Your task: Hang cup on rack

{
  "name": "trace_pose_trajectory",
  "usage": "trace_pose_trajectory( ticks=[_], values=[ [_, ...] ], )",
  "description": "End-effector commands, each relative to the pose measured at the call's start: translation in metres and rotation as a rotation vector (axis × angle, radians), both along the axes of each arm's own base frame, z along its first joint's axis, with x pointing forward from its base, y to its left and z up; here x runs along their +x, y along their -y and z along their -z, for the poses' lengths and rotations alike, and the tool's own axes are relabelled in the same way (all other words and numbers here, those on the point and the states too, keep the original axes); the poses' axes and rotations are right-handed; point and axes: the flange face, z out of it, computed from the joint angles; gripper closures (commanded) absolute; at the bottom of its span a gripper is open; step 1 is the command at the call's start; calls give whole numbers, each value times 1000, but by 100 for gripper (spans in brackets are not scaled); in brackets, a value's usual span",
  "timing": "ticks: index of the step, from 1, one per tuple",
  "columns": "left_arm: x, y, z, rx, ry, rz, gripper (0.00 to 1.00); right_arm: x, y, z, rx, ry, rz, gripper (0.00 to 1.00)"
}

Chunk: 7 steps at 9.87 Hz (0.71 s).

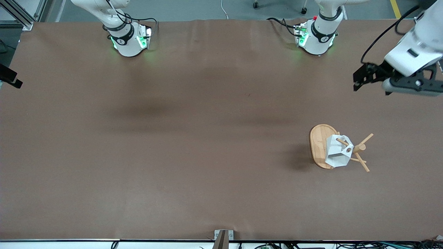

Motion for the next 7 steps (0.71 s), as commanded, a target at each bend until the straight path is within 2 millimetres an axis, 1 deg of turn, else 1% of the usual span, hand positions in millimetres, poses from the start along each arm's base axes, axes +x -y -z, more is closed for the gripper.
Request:
trace_pose_trajectory(
  ticks=[1,3,4,5,7],
  values=[
    [-8,-9,5,4,-71,-17,0,-5,3,-1,-11,-2,-4,0],
    [-16,-11,-1,9,-76,-30,0,-4,7,-3,-23,5,0,0],
    [-18,-12,-3,11,-72,-33,0,0,6,-4,-24,9,-26,0],
    [-17,-15,-2,17,-73,-38,0,1,5,-6,-23,12,-40,0],
    [-16,-14,-4,19,-66,-38,0,0,4,-6,-18,9,-42,0]
  ],
)
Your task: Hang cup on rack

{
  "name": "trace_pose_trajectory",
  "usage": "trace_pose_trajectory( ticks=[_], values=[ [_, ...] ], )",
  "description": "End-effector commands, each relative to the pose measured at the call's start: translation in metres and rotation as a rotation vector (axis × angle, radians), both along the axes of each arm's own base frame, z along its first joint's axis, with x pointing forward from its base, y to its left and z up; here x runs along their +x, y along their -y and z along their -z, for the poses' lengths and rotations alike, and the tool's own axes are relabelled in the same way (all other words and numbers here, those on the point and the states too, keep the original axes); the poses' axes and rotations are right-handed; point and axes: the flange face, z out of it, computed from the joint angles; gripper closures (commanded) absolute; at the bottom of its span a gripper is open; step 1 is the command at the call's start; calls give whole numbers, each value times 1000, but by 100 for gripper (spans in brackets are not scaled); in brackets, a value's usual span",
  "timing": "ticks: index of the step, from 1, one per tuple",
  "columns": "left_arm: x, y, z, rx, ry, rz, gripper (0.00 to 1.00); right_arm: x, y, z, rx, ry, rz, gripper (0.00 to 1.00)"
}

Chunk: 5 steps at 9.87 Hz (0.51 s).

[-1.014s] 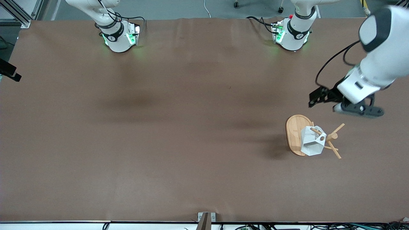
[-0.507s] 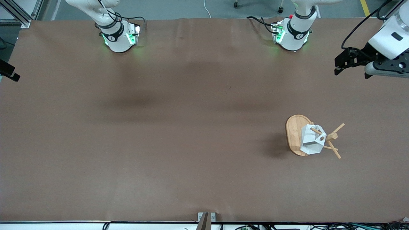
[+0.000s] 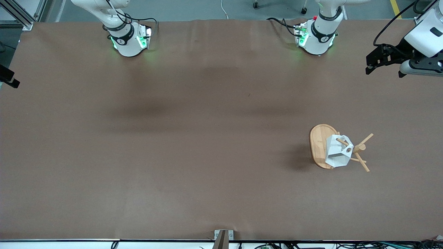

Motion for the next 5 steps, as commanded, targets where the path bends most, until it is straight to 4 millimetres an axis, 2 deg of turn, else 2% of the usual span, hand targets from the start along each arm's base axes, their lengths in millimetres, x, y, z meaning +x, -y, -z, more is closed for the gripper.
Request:
trace_pose_trajectory(
  ticks=[1,5],
  values=[
    [-1,-1,9,14,-27,-8,0,-1,0,-4,-12,0,-14,0],
    [3,-8,2,50,-7,4,0,-1,1,-3,-11,-1,-12,0]
  ],
)
